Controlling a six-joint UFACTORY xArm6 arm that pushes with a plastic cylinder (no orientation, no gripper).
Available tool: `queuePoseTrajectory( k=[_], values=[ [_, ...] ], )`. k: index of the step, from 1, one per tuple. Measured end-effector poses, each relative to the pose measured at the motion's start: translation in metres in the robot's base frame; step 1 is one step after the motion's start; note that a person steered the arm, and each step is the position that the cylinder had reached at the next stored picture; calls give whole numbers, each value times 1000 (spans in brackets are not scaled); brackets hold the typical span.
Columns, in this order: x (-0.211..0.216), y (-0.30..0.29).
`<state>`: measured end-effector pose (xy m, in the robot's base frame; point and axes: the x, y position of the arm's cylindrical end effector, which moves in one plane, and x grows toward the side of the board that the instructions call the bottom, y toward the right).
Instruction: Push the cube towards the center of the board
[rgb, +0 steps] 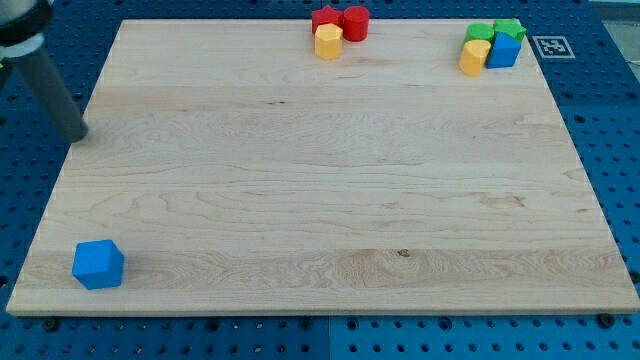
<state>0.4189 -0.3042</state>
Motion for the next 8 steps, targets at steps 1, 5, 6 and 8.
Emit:
queuePoseTrajectory(
  k=[1,5,6,8],
  values=[
    [23,-1],
    [193,85],
    [195,106],
    [158,115]
  ],
)
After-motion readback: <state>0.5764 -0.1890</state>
